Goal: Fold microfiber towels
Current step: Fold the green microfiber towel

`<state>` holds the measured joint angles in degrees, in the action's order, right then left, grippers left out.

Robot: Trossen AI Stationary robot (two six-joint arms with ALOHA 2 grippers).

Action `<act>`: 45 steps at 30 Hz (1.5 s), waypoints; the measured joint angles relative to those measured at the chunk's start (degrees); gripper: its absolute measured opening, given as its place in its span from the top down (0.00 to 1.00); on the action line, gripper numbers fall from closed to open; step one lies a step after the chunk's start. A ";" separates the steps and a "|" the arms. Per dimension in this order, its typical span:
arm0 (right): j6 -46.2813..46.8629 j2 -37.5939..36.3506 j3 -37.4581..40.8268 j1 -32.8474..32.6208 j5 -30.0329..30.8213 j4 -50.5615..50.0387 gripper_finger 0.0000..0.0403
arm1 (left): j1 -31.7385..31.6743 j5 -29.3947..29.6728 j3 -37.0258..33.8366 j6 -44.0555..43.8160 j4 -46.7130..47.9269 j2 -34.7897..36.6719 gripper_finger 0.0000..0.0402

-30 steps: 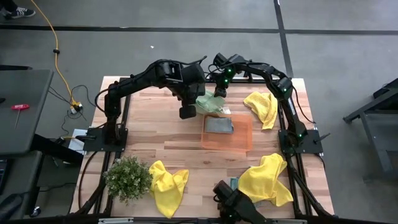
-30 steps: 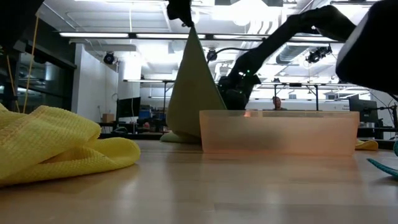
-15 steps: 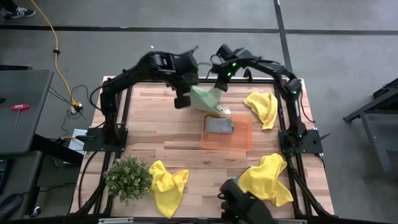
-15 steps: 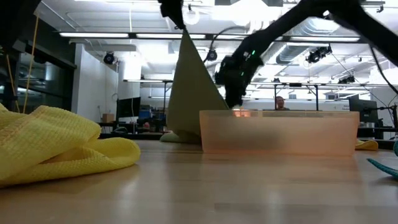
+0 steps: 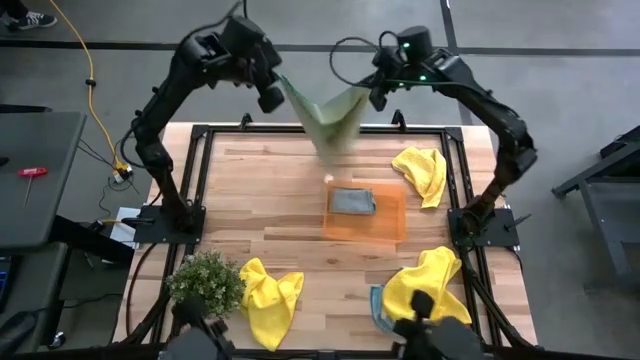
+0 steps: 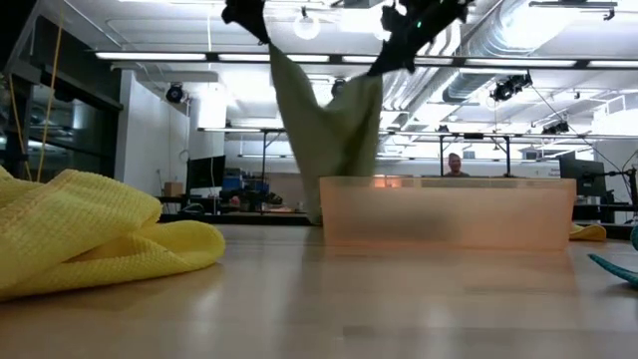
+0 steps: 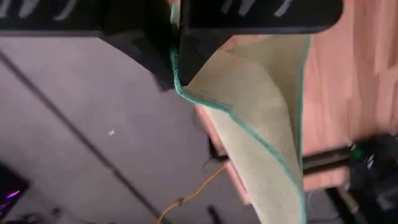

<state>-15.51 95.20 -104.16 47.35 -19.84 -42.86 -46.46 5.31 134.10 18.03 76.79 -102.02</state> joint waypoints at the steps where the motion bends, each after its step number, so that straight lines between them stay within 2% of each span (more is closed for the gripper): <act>1: 0.48 -0.99 0.00 0.03 0.30 0.39 1.00 | -0.91 -0.13 0.01 0.92 -0.35 -0.02 1.00; 8: 4.11 -5.42 0.00 0.74 0.44 0.52 1.00 | -4.25 -0.13 0.00 2.11 0.17 -0.31 0.98; 12: 4.14 -6.84 0.00 0.68 0.48 0.20 1.00 | -5.04 2.32 0.00 2.11 4.85 -0.29 0.97; 17: 3.46 -6.93 0.00 2.42 3.32 -3.01 1.00 | -5.36 7.71 -0.15 -1.24 11.05 -0.22 0.99; 19: 3.08 -6.98 0.00 3.80 3.34 -4.89 1.00 | -6.00 8.19 -0.16 -2.47 13.53 -0.22 0.99; 26: 1.94 -6.96 0.00 6.62 2.59 -7.07 1.00 | -8.52 8.63 -0.17 -5.38 13.05 -0.13 0.99; 34: 1.51 -5.87 0.00 6.62 1.61 -5.42 1.00 | -11.15 10.06 -0.17 -2.03 8.60 -0.20 1.00; 42: 1.52 -4.05 0.00 6.59 1.44 1.93 1.00 | -13.25 22.44 -0.17 6.37 -3.86 -0.03 1.00; 45: 0.61 -4.45 0.00 6.02 2.60 0.90 1.00 | -13.15 22.67 -0.17 6.78 -5.22 1.17 1.00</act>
<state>-14.90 90.75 -104.16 53.38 -17.24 -41.96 -59.61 27.97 133.93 24.81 71.57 -100.85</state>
